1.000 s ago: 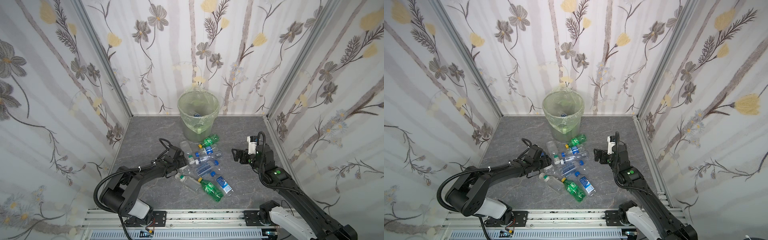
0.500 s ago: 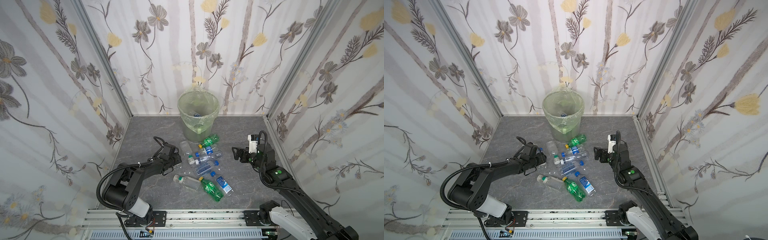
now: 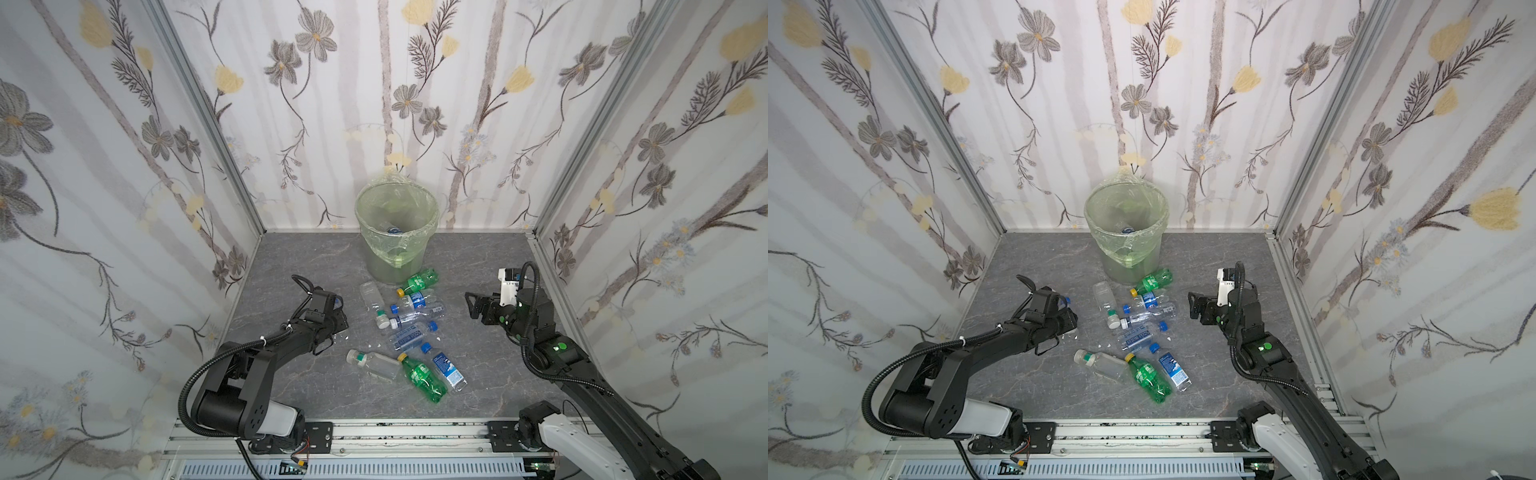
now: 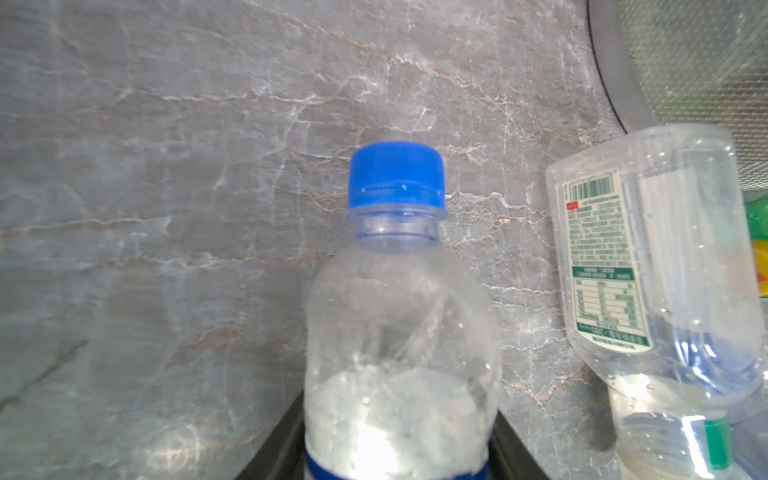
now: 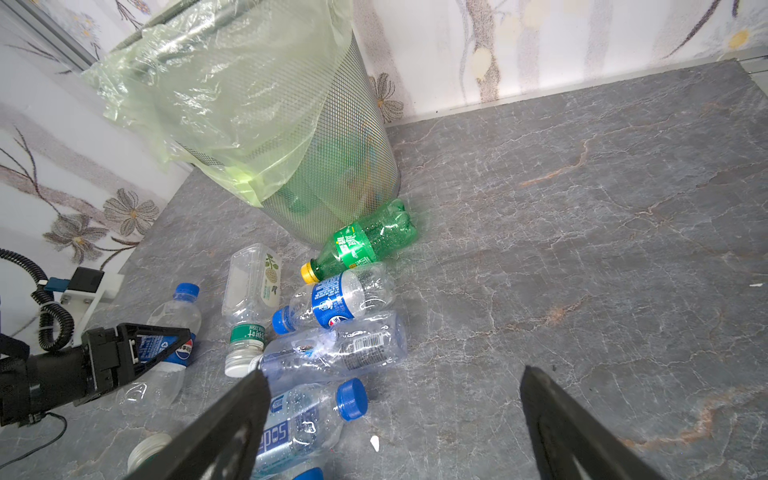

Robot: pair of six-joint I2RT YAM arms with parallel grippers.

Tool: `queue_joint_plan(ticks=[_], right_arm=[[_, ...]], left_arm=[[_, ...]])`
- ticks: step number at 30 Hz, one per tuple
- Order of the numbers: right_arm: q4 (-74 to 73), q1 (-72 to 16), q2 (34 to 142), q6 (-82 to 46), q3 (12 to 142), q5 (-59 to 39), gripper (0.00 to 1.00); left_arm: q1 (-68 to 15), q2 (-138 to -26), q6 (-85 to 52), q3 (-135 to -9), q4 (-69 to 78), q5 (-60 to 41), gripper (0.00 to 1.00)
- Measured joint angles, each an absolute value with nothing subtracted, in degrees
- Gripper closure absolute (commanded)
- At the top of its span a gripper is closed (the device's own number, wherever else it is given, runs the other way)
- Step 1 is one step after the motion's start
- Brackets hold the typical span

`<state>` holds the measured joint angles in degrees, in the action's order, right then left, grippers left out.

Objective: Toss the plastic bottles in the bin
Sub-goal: 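Close the left gripper on the clear blue-capped water bottle and lift it, then carry the bottle with the left gripper over the wastebasket and open it, then withdraw the left arm while the right gripper moves toward the bottle pile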

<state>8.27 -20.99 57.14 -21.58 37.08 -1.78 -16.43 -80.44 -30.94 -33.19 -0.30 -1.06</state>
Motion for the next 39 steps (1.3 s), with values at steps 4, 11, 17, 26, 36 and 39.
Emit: queue_joint_plan(ticks=[4,11,17,26,36,39], right_arm=[[8.25,-20.99,56.82,-21.58,37.08,-1.74,0.06],[7.86,-20.99,55.05,-21.58,36.29,-1.54,0.07],[7.62,-20.99,54.33,-21.58,36.03,-1.08,0.07],[7.55,-20.99,51.4,-21.58,36.03,0.95,0.08],[8.14,-21.04,47.94,-23.46,36.05,1.02,0.08],[8.21,-21.04,45.95,-23.51,35.31,1.43,0.07]], left_arm=[[-16.45,-73.03,-29.93,-33.12,-2.13,-1.21,0.55],[-16.45,-57.52,-28.21,-39.0,-4.51,-2.7,0.57],[-16.99,-53.71,-24.56,-50.15,-5.1,-7.42,0.59],[-23.29,-63.11,-19.16,-73.08,-4.05,-12.49,0.55],[-24.34,-107.72,-17.52,-114.37,-14.33,-8.93,0.06],[-25.34,-103.83,-16.67,-108.71,-17.15,-5.85,0.04]])
